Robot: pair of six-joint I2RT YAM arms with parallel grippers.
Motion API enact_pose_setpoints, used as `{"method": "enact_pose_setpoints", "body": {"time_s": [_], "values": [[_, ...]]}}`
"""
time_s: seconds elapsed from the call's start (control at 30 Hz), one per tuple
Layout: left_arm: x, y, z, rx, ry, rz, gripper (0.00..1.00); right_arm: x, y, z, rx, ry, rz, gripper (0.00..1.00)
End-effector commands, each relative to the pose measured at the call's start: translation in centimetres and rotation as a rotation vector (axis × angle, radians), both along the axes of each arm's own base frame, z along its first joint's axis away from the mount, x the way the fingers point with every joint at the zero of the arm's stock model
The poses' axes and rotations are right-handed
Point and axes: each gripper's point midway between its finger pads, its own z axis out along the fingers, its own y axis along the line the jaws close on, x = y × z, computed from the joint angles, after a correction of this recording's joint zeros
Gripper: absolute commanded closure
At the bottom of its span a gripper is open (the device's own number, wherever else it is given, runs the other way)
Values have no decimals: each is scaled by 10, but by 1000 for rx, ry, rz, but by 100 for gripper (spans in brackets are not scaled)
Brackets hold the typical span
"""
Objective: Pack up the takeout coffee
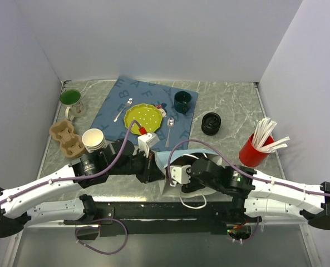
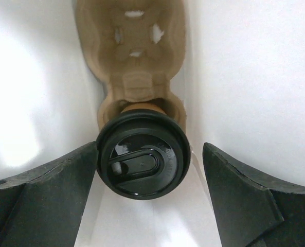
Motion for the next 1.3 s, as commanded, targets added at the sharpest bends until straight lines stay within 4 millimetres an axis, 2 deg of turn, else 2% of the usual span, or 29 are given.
{"method": "enact_pose_setpoints", "body": {"time_s": [0.0,0.33,0.5,0.93,1.13,1.17,1.27], "values": [[2,-5,18,-36,-1,14,99,3,15,39,130,-3,-5,11],[3,-8,19,-36,52,44,99,-12,25,71,238,72,24,17],[3,-7,27,-75,74,58,99,-23,27,85,307,127,36,21],[9,-2,37,-131,156,108,99,-42,41,162,542,179,104,22],[11,3,38,-122,187,133,99,-33,47,191,658,133,72,23],[12,5,32,-92,200,143,99,-29,49,199,699,125,49,23],[12,5,32,-67,208,140,99,-23,50,202,731,115,6,23]]}}
